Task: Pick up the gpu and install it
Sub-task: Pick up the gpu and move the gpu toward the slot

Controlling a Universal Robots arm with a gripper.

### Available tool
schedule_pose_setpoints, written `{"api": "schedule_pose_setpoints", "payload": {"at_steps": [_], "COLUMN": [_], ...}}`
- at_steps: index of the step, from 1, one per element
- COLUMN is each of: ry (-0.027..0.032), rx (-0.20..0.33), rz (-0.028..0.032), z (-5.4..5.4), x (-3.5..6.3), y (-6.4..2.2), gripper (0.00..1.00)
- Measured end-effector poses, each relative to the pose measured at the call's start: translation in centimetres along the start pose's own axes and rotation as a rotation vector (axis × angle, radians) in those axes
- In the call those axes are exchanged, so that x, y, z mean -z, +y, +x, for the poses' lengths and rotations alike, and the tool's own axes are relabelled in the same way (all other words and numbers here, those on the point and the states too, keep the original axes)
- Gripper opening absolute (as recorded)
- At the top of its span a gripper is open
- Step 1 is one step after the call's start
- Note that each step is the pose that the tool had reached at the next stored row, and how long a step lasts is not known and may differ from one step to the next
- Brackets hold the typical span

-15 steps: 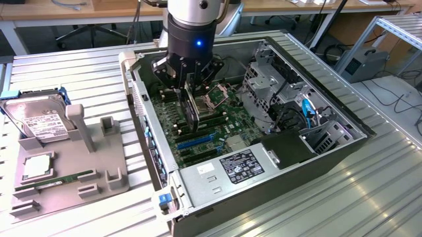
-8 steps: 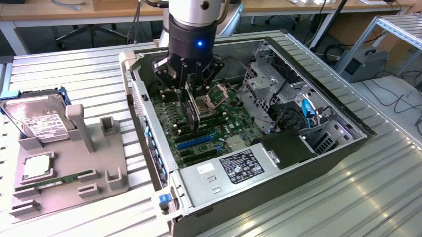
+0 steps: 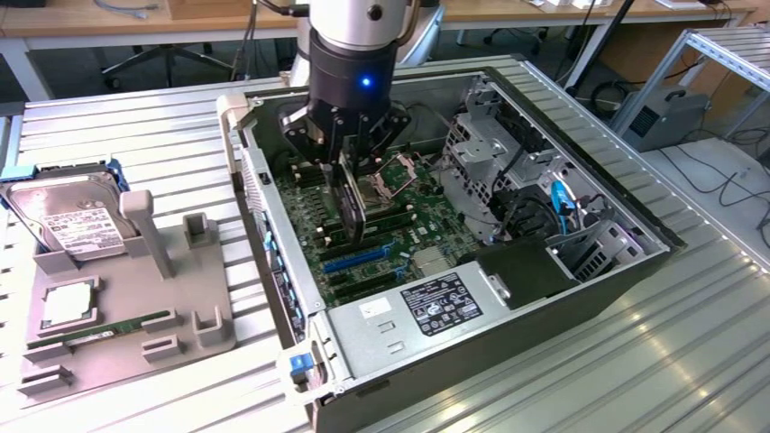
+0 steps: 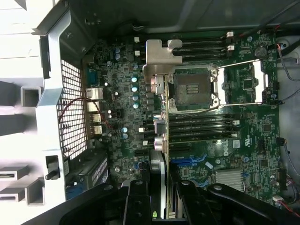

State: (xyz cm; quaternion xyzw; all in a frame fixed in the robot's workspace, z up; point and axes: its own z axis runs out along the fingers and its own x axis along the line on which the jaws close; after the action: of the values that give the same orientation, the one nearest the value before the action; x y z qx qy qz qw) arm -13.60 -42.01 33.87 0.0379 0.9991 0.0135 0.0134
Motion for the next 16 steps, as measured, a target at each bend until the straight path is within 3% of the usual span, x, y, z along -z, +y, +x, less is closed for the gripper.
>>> {"api": "schedule_pose_setpoints", "payload": {"at_steps": [16], "ry": [0.0001], "rx": [0.0], "rz": [0.0002], "z": [-0.65], "x": [-0.36], "y": [0.04], "gripper": [0.27]}}
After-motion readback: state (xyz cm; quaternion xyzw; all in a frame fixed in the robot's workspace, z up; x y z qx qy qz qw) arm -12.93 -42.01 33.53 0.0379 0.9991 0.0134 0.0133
